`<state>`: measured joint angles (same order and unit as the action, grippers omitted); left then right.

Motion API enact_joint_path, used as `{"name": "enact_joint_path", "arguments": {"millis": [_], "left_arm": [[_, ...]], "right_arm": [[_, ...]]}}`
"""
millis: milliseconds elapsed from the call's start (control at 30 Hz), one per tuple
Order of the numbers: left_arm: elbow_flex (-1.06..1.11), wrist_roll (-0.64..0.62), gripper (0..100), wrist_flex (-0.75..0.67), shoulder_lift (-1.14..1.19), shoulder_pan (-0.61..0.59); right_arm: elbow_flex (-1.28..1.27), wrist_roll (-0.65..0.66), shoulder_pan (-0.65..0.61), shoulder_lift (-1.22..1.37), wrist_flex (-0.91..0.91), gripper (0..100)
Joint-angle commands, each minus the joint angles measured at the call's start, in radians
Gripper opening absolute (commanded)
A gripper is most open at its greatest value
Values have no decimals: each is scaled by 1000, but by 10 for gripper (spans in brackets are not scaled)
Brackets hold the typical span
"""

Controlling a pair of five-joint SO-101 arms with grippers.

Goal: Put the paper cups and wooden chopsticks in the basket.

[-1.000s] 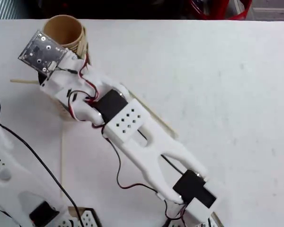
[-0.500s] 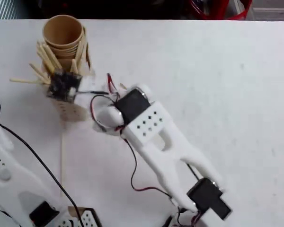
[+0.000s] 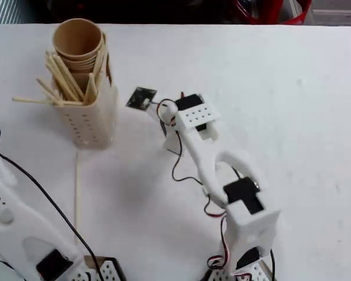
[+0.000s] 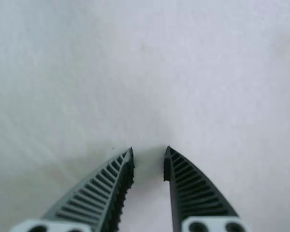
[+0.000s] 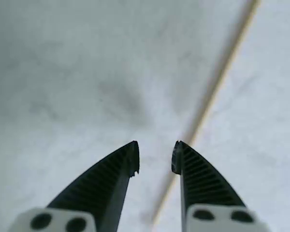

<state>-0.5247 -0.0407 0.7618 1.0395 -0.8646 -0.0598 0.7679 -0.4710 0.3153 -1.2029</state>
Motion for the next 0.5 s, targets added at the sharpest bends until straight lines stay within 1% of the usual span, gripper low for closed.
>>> {"name": "enact_joint_path", "arguments": {"millis": [0, 167, 300, 467], "left_arm": [[15, -6, 128, -5, 128, -51], [14, -6, 128, -5, 128, -54], [15, -6, 128, -5, 128, -53], [15, -6, 128, -5, 128, -53]], "right_arm": [[12, 9, 8, 74, 68, 120], [11, 9, 27, 99, 119, 120], [14, 9, 58, 90, 117, 120], [78, 9, 113, 90, 85, 120]]}}
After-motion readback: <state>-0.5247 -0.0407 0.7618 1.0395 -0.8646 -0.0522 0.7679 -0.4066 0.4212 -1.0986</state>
